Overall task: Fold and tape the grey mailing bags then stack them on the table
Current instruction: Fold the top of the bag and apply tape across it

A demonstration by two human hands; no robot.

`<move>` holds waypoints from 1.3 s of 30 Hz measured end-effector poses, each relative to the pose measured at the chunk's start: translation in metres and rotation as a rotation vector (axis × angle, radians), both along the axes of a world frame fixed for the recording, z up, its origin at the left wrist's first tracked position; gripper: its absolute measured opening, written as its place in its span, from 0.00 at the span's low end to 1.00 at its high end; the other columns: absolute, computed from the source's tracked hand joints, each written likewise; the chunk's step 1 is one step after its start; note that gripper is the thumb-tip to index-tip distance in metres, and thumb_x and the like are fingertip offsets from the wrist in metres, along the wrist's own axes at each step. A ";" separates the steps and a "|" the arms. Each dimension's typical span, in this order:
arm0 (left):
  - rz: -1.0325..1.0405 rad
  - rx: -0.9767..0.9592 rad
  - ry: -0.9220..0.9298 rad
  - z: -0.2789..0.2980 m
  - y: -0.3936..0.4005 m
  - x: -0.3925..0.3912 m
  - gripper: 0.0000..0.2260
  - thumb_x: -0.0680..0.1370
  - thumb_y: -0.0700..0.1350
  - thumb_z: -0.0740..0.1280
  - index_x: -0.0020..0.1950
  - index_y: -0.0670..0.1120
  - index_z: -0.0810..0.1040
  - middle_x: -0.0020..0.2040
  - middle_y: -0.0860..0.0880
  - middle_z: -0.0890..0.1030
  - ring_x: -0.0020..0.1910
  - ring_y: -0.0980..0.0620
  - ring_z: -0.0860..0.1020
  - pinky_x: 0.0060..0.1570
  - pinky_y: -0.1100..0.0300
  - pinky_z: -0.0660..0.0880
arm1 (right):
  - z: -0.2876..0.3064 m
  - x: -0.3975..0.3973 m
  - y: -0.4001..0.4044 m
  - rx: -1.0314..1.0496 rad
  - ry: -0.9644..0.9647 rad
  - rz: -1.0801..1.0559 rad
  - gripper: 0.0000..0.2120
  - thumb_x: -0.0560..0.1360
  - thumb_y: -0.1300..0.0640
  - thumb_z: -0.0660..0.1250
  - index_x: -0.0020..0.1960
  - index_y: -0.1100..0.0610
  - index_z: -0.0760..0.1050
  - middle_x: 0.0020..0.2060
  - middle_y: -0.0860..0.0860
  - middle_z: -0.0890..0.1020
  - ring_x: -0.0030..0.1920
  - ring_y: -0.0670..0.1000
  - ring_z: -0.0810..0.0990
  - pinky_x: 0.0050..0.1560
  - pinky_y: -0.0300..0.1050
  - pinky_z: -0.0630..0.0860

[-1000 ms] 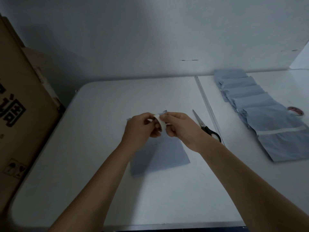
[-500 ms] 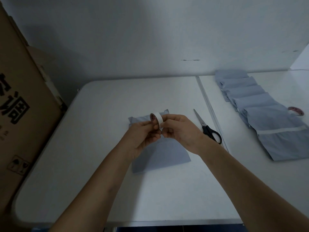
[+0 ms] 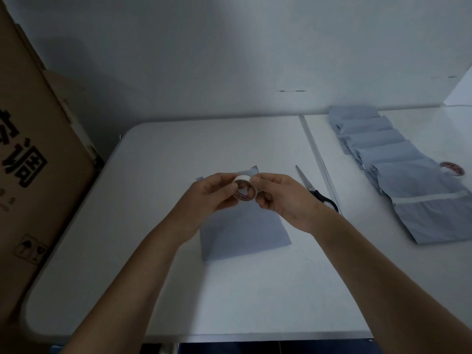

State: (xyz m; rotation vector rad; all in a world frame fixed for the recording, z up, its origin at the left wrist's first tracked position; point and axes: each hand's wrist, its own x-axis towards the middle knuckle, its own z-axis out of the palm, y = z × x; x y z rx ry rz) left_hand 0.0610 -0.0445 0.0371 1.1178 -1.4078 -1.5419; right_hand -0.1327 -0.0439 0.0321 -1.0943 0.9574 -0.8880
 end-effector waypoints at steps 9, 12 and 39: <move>0.157 -0.437 -0.198 -0.007 0.006 -0.007 0.06 0.77 0.38 0.69 0.51 0.45 0.83 0.58 0.56 0.81 0.59 0.58 0.78 0.59 0.64 0.74 | 0.003 0.012 0.003 0.314 -0.332 -0.121 0.15 0.77 0.51 0.67 0.59 0.59 0.76 0.49 0.54 0.79 0.48 0.50 0.79 0.46 0.40 0.76; 0.166 -0.506 -0.293 -0.008 0.001 -0.004 0.07 0.77 0.39 0.69 0.52 0.48 0.82 0.62 0.57 0.76 0.59 0.59 0.77 0.56 0.66 0.74 | 0.004 0.012 0.002 0.300 -0.360 -0.112 0.15 0.79 0.54 0.64 0.61 0.62 0.76 0.55 0.57 0.80 0.55 0.57 0.80 0.56 0.48 0.78; 0.246 -0.984 -0.990 -0.015 0.009 0.018 0.14 0.78 0.54 0.58 0.47 0.44 0.74 0.33 0.50 0.78 0.27 0.50 0.75 0.24 0.57 0.73 | 0.004 0.043 0.016 0.039 0.069 0.049 0.10 0.73 0.69 0.56 0.41 0.60 0.75 0.36 0.55 0.78 0.39 0.51 0.76 0.43 0.42 0.72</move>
